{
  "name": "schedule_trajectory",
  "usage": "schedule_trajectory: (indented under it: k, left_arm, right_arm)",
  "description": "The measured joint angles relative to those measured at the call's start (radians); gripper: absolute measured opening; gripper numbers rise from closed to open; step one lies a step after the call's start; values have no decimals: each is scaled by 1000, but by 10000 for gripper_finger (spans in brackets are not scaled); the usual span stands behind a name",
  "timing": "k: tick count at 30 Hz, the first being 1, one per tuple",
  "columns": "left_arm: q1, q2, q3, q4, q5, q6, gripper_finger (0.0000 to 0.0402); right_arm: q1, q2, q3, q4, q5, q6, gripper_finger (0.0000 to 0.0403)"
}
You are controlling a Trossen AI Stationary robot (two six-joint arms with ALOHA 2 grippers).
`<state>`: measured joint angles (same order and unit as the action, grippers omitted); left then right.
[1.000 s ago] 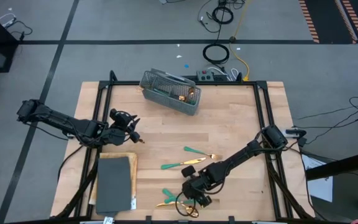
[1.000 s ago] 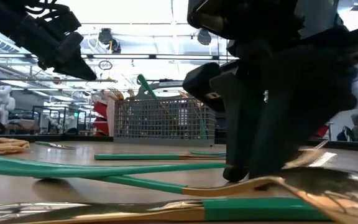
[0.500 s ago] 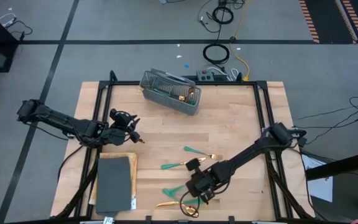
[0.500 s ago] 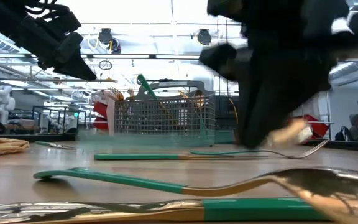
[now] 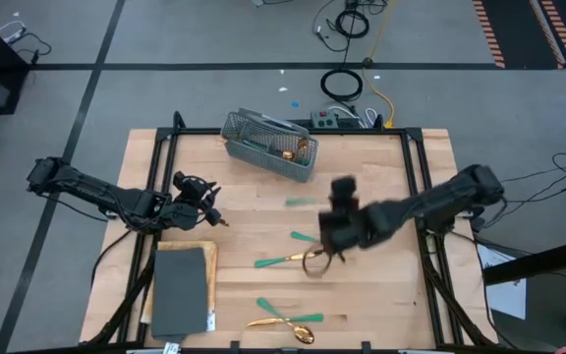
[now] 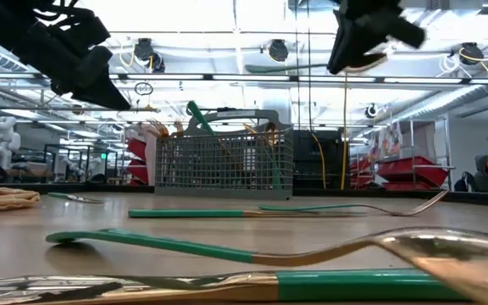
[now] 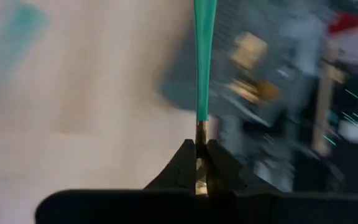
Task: Sort silverware
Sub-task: Put the spoon into the gray silverware basket
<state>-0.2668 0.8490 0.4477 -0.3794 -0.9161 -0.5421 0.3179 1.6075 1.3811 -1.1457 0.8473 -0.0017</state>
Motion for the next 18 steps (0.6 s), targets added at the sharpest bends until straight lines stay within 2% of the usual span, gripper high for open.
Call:
schedule_trajectory:
  k: [4,8,10,14,18]
  left_arm:
    - [0,0,0,-6,0,0,99]
    - [0,0,0,-7,0,2,99]
    - [0,0,0,-9,0,8,99]
    - [0,0,0,-15,-3,28,99]
    - [1,0,0,-29,-13,31,99]
  right_arm:
    - [-126,-28,1,-56,122,-106,0]
    - [-235,-2,1,-54,219,-353,0]
    - [-274,27,1,-43,302,-483,0]
    - [-336,82,1,37,486,-724,0]
    - [-376,128,1,150,538,-938,0]
